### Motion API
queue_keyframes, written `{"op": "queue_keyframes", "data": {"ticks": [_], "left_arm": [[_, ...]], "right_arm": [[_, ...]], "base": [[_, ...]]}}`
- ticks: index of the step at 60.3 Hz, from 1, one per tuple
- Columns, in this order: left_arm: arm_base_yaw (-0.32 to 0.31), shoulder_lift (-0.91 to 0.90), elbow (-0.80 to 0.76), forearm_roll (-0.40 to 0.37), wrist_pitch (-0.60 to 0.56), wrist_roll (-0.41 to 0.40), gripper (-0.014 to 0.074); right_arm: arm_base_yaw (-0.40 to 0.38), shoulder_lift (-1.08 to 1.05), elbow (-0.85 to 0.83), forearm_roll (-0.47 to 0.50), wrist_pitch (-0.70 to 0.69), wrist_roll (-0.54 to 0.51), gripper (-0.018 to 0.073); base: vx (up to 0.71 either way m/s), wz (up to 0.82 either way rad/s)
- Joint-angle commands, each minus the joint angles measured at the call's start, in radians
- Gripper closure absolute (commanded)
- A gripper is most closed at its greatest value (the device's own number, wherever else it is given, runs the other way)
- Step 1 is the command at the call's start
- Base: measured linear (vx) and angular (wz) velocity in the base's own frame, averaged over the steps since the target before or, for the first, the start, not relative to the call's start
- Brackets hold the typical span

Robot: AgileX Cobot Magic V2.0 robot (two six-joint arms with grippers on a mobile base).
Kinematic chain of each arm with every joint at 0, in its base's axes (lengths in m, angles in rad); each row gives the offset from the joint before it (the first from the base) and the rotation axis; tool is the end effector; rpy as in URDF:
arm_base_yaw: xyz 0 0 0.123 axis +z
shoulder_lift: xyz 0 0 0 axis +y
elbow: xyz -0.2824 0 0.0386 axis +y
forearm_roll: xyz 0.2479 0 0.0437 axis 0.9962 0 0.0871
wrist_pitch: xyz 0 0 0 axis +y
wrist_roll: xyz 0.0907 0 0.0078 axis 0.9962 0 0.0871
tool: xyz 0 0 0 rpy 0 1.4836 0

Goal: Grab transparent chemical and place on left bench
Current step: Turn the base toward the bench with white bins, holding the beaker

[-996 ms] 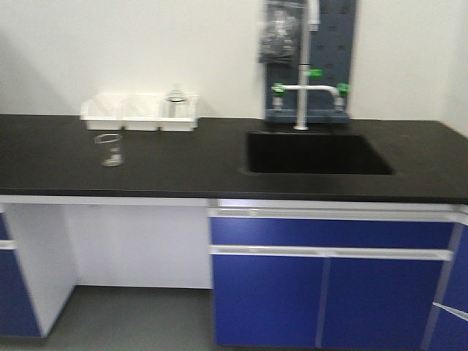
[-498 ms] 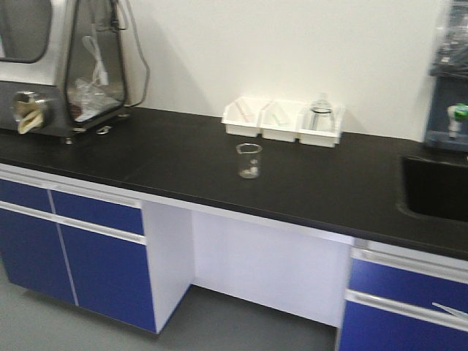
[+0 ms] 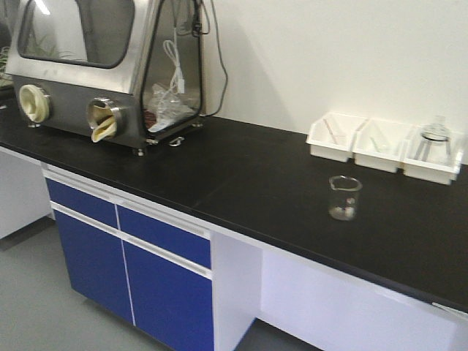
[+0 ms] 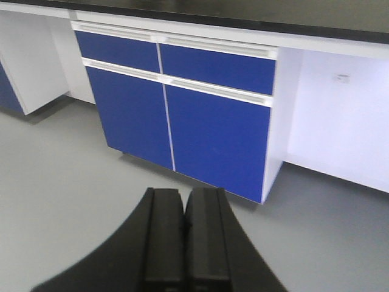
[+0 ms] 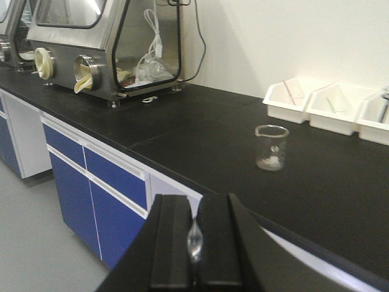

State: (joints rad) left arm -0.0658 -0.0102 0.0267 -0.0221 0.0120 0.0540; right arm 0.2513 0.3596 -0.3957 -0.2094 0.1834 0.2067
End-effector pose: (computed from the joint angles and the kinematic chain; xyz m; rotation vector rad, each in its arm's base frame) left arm 0.0566 -0.0038 0.2035 0.0741 1.5103 -0.0274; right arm 0.0844 0.0181 0.3059 -0.1746 1.6200 0.1629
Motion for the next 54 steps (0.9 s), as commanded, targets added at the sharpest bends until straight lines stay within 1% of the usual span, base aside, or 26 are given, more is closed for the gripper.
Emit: {"op": "queue_keyframes", "data": {"ticks": [1,20,32,42,54], "left_arm": [[-0.002,-0.019,0.016,-0.001,-0.078,-0.008,0.0600],[-0.002,-0.019,0.016,-0.001,-0.078,-0.008,0.0600],[-0.002,-0.019,0.016,-0.001,-0.078,-0.008,0.0600],[-0.002,-0.019,0.016,-0.001,-0.078,-0.008,0.0600],[-0.002,-0.019,0.016,-0.001,-0.078,-0.008,0.0600]], "right_arm": [[-0.004,0.006,-0.030,-0.004,-0.082,-0.006,0.0562],[-0.004,0.006,-0.030,-0.004,-0.082,-0.006,0.0562],[-0.004,0.006,-0.030,-0.004,-0.082,-0.006,0.0562],[-0.004,0.006,-0.030,-0.004,-0.082,-0.006,0.0562],[-0.004,0.006,-0.030,-0.004,-0.082,-0.006,0.0562]], "base": [[0.41,0.28],[0.44,0.23],[0.47,0.05],[0.46,-0.26],[0.40,-0.60]]}}
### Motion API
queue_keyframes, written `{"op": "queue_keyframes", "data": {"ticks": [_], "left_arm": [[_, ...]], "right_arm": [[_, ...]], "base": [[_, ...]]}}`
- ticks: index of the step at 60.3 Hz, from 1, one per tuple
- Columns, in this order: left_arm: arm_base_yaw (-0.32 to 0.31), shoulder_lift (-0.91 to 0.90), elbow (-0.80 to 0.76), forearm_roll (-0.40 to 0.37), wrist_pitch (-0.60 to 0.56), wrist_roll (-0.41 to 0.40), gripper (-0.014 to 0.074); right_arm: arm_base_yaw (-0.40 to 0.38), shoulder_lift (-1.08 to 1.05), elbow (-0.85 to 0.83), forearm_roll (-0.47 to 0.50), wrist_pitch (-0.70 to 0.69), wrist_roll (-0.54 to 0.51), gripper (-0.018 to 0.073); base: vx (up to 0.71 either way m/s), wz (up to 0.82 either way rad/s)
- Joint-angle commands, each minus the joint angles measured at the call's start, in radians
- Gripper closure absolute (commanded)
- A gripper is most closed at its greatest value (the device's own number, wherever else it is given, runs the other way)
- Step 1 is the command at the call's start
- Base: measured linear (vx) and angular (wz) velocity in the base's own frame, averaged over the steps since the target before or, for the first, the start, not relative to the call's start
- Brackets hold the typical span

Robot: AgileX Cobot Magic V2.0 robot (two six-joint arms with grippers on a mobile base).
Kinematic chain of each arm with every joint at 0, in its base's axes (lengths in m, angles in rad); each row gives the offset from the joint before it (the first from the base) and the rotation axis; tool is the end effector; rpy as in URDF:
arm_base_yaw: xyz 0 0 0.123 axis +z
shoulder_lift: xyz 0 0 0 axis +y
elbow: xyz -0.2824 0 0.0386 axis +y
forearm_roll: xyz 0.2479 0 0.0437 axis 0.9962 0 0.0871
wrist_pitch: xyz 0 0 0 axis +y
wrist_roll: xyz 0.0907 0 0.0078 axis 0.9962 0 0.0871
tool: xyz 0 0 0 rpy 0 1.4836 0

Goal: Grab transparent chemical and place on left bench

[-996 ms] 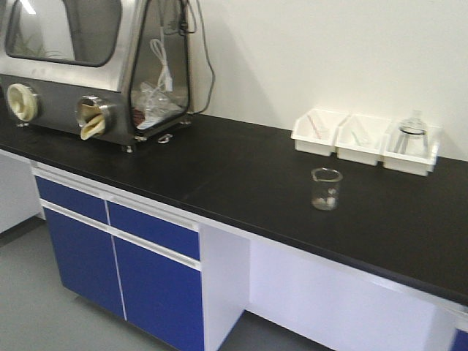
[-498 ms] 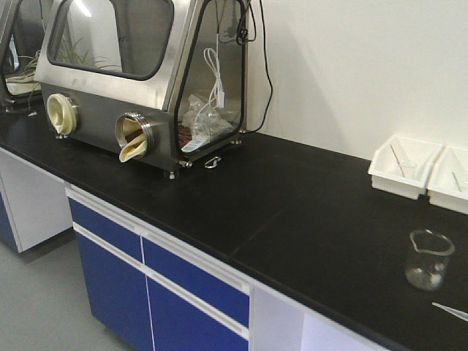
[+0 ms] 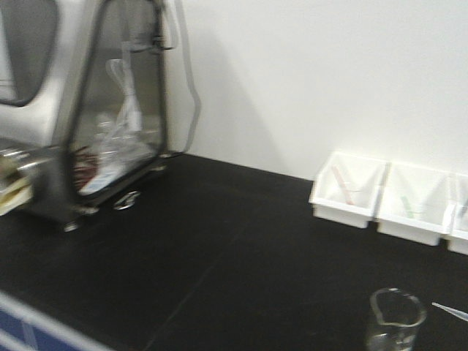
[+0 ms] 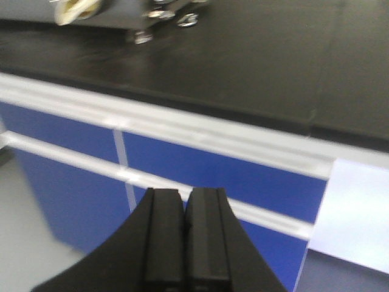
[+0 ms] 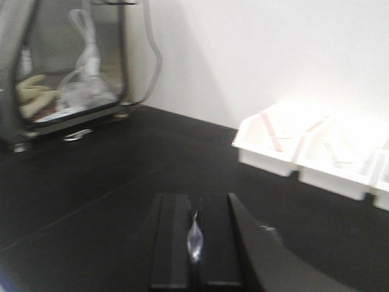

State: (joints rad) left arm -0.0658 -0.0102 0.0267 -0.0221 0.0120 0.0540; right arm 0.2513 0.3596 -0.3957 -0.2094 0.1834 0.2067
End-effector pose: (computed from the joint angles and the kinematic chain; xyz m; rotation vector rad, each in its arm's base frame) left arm 0.0566 -0.0038 0.2035 0.0741 1.5103 -0.0274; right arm 0.0844 0.0181 0.3059 -0.1746 1.6200 0.1629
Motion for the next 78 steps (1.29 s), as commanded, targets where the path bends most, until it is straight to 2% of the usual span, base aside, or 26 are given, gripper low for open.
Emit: {"op": "queue_keyframes", "data": {"ticks": [1,32,78], "left_arm": [[-0.002,-0.019,0.016,-0.001,-0.078,-0.008,0.0600],[-0.002,-0.019,0.016,-0.001,-0.078,-0.008,0.0600],[-0.002,-0.019,0.016,-0.001,-0.078,-0.008,0.0600]], "right_arm": [[-0.004,0.006,-0.030,-0.004,-0.082,-0.006,0.0562],[-0.004,0.006,-0.030,-0.004,-0.082,-0.006,0.0562],[-0.004,0.006,-0.030,-0.004,-0.082,-0.006,0.0562]], "base": [[0.35,-0.76],[0.22,-0.64],[0.03,-0.12]]}}
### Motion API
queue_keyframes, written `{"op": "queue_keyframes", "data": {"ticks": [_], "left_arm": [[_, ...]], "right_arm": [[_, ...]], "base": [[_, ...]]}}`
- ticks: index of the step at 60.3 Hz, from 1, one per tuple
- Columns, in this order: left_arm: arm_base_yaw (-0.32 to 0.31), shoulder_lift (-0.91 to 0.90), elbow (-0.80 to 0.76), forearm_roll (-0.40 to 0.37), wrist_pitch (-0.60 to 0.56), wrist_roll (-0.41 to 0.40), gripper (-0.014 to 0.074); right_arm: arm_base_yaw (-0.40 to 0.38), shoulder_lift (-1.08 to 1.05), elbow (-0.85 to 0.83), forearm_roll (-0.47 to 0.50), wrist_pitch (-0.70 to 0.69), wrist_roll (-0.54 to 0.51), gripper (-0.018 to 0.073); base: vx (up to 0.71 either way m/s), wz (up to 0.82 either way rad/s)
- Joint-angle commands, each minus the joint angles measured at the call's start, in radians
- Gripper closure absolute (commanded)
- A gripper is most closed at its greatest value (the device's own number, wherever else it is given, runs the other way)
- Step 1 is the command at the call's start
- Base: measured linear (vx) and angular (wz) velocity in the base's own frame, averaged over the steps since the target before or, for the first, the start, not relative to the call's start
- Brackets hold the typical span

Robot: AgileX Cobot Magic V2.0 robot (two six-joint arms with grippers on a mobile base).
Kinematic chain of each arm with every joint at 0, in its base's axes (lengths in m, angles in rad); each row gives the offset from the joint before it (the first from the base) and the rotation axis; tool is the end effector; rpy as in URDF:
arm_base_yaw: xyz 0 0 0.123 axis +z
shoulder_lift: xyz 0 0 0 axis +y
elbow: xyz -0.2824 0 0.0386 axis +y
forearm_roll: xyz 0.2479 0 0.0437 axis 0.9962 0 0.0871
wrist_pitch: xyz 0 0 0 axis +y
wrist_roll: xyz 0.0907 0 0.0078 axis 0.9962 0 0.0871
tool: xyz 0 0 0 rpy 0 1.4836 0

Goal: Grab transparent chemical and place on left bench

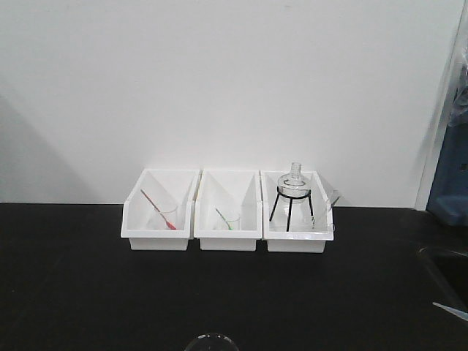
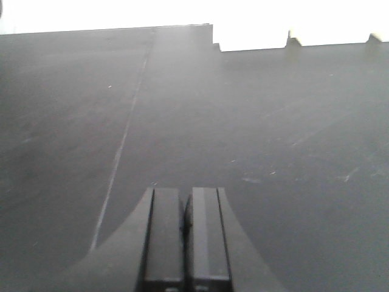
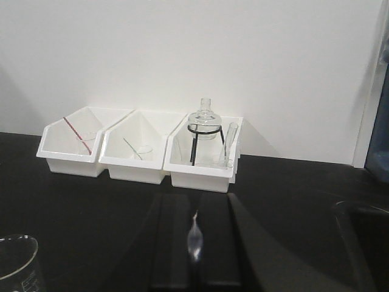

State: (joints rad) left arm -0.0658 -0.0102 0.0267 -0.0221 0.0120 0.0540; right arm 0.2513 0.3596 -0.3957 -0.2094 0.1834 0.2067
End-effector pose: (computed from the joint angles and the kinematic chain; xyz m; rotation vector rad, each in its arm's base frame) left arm 0.0566 -0.0038 0.2035 0.0741 1.5103 -0.0274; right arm 0.0844 0.0181 0.3059 -0.1746 1.6200 0.1629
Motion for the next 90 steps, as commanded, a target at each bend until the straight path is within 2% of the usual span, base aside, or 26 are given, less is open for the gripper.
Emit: {"op": "queue_keyframes", "data": {"ticks": [1,25,36,41,48,55,64,72,81,90], "left_arm": [[-0.002,-0.019,0.016,-0.001,-0.078,-0.008,0.0600],[-0.002,-0.019,0.016,-0.001,-0.078,-0.008,0.0600],[-0.002,-0.019,0.016,-0.001,-0.078,-0.008,0.0600],[-0.002,-0.019,0.016,-0.001,-0.078,-0.008,0.0600],[-0.002,-0.019,0.016,-0.001,-0.078,-0.008,0.0600],[-0.002,-0.019,0.016,-0.001,-0.078,-0.008,0.0600],[-0.002,-0.019,0.016,-0.001,-0.078,-0.008,0.0600],[-0.002,-0.019,0.016,-0.001,-0.078,-0.008,0.0600],[-0.002,-0.019,0.016,-0.001,-0.078,-0.008,0.0600],[-0.002,-0.019,0.016,-0.001,-0.078,-0.008,0.0600]], "right_arm": [[-0.004,0.006,-0.030,-0.004,-0.082,-0.006,0.0562],[-0.004,0.006,-0.030,-0.005,-0.092,-0.006,0.0562],[-0.004,0.016,-0.035,0.008,-0.116,0.034,0.0562],[-0.004,0.059,-0.054,0.060,-0.115,0.073,0.0562],[0.014,0.190,-0.123,0.072,-0.112,0.040,0.0562],[0.094,0.350,-0.237,0.073,-0.063,0.018,0.0562],[0.257,0.550,-0.384,0.074,-0.009,-0.084,0.0562],[0.369,0.696,-0.501,0.077,0.035,-0.109,0.0562],[0.449,0.826,-0.573,0.080,0.048,-0.109,0.0562],[0.496,0.901,-0.583,0.116,0.024,-0.109,0.0562]], "base": [[0.02,-0.08],[0.02,-0.06],[0.00,-0.01],[0.00,0.00],[0.00,0.00],[0.00,0.00],[0.00,0.00],[0.00,0.00],[0.00,0.00],[0.00,0.00]]}}
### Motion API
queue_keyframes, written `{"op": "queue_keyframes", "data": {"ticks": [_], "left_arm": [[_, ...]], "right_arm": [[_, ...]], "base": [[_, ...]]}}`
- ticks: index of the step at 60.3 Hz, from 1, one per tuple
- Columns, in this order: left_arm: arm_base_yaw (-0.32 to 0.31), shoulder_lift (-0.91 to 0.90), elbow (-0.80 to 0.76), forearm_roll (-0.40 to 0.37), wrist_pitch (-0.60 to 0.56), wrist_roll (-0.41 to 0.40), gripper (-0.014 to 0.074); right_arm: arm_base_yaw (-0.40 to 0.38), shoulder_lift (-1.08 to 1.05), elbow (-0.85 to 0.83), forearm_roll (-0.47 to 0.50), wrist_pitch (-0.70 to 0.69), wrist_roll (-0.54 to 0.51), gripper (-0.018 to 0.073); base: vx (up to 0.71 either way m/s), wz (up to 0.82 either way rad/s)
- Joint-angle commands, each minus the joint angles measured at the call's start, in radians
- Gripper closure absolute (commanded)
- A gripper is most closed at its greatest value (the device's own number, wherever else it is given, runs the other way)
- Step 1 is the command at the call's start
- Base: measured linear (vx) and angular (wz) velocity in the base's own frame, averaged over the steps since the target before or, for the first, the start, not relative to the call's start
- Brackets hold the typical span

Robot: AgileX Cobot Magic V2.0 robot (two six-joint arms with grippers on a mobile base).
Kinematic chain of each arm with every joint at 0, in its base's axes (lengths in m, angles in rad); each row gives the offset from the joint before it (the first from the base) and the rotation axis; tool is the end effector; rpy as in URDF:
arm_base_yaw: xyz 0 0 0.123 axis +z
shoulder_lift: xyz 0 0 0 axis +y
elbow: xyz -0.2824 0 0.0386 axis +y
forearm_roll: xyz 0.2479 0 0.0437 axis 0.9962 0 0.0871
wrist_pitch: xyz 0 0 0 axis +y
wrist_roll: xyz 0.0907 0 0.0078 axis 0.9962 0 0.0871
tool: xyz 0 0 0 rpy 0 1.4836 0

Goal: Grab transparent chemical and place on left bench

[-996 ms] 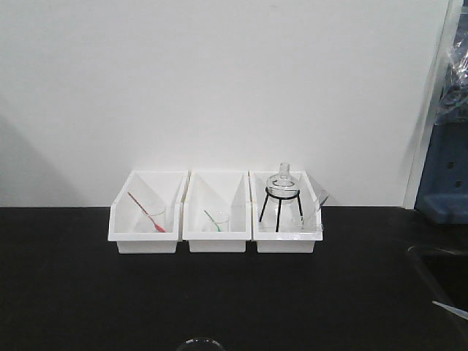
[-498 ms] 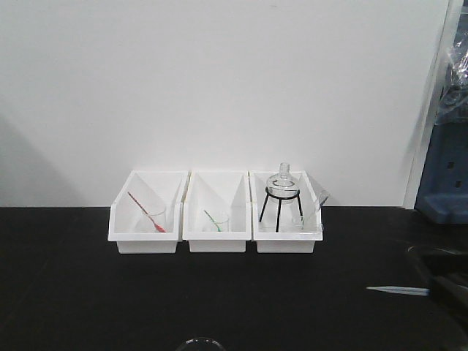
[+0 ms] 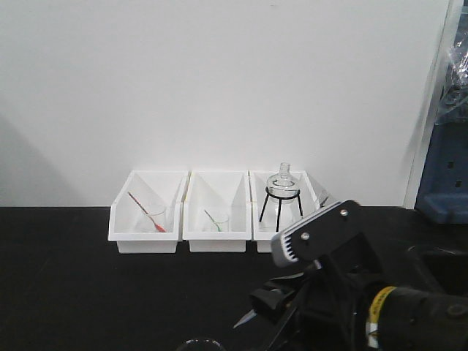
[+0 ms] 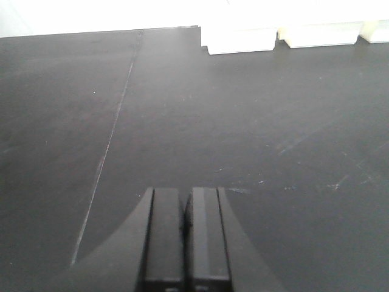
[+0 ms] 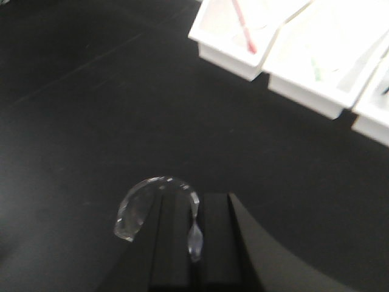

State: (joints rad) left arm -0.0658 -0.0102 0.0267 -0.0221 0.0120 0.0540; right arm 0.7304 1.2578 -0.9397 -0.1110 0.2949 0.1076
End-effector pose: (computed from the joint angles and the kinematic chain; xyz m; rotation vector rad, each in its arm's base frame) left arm 0.0566 -0.0038 0.2035 0.0741 1.5103 -0.0274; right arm 0.2088 0.1830 0.3219 -0.7376 1.9884 0.4059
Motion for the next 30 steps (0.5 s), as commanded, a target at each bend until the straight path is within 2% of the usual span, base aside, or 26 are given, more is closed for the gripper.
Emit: {"op": "queue_keyframes", "data": {"ticks": [1,10,30], "left_arm": [[-0.002,-0.019,0.016,-0.001,-0.078,-0.008,0.0600],[-0.002,-0.019,0.016,-0.001,-0.078,-0.008,0.0600],[-0.002,-0.019,0.016,-0.001,-0.078,-0.008,0.0600]], "right_arm": [[0.023,0.011,-0.039,0.023,-0.092,-0.010,0.0562],[0.037,0.066,-0.039,0.066,-0.161,-0.009,0.0562],[0.035,0.156,-0.039,0.068,-0.227,-0.010,0.0561]], "base": [[0.00,0.00],[0.00,0.00],[0.00,0.00]]}}
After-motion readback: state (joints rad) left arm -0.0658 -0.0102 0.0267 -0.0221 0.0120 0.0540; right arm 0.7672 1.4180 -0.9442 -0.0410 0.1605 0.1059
